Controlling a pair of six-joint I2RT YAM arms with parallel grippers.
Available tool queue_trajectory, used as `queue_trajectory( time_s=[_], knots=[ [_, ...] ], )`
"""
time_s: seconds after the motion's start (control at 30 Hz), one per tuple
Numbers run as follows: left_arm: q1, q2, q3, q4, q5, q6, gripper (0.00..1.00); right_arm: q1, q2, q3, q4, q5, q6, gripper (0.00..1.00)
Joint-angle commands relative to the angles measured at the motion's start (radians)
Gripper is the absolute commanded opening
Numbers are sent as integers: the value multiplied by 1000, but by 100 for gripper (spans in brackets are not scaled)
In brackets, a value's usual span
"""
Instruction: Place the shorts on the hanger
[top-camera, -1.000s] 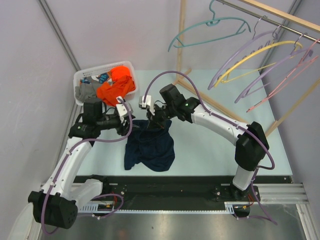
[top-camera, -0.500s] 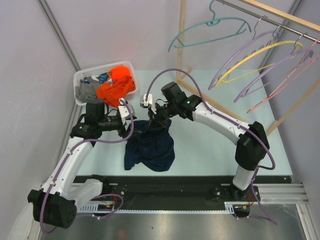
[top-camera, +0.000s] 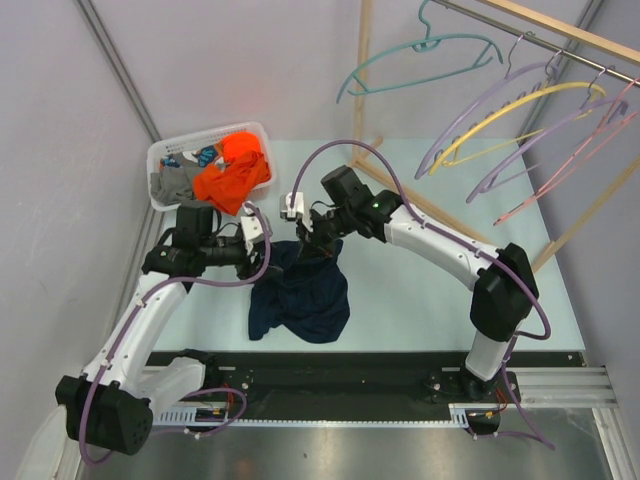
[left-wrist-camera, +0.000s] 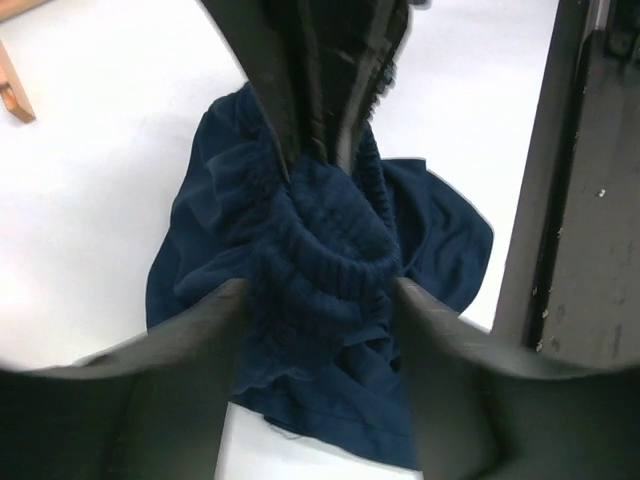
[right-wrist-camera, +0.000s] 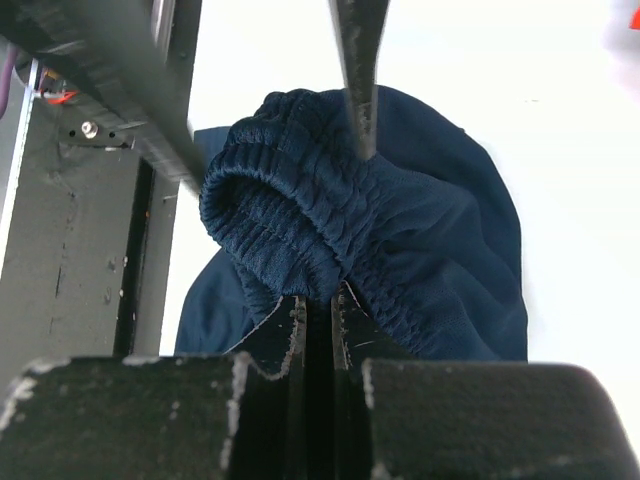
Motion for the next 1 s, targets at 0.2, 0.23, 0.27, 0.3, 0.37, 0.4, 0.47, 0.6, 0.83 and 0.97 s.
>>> queue_trajectory(
  time_s=[0.2, 0.23, 0.27, 0.3, 0.37, 0.4, 0.47, 0.6, 0.83, 0.97],
  knots=[
    [18, 36, 49, 168, 0, -276, 0, 29, -51, 20, 19, 21, -83, 25],
    [29, 36, 29, 200, -22, -383, 0, 18, -51, 19, 25, 34, -31, 36],
    [34, 32, 17, 236, -99, -437, 0, -11, -59, 13, 35, 51, 9, 52],
    [40, 29, 3, 291, -131, -483, 0, -26, -69, -4, 72, 57, 47, 61],
    [47, 29, -31, 334, -214, -600, 0, -48, -144, -97, 150, 94, 152, 93],
    [46, 33, -38, 360, -230, -629, 0, -45, -173, -134, 170, 120, 176, 99],
    [44, 62, -46, 380, -292, -701, 0, -36, -220, -206, 186, 176, 230, 98],
    [44, 145, -18, 371, -412, -744, 0, 10, -247, -292, 218, 187, 297, 93],
    [69, 213, 44, 366, -546, -807, 1, 159, -179, -325, 319, 307, 432, 82],
    [93, 226, 74, 348, -544, -790, 0, 201, -108, -345, 442, 380, 479, 82]
  ],
)
